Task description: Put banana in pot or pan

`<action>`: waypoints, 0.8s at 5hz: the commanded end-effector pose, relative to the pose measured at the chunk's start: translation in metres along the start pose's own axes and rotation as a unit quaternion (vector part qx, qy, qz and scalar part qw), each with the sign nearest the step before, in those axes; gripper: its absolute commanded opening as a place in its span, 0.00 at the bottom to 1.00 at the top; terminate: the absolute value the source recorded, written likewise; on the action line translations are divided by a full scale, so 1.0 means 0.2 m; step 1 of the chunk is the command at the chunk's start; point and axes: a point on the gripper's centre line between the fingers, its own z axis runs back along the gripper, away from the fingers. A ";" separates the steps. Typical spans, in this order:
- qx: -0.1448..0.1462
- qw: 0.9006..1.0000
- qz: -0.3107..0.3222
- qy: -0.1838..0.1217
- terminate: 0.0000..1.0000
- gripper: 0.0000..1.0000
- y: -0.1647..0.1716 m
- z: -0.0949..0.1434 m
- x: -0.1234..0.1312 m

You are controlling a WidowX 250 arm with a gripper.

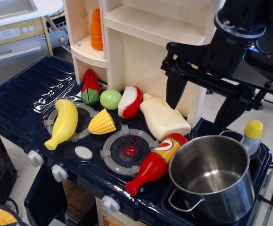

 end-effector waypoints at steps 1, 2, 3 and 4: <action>0.000 1.000 0.000 0.000 0.00 1.00 0.00 0.00 0.00; 0.125 0.987 0.100 0.002 0.00 1.00 0.15 -0.02 -0.01; 0.121 0.989 0.072 -0.034 0.00 1.00 0.40 -0.07 -0.07; 0.145 0.982 0.104 -0.058 0.00 1.00 0.57 -0.13 -0.08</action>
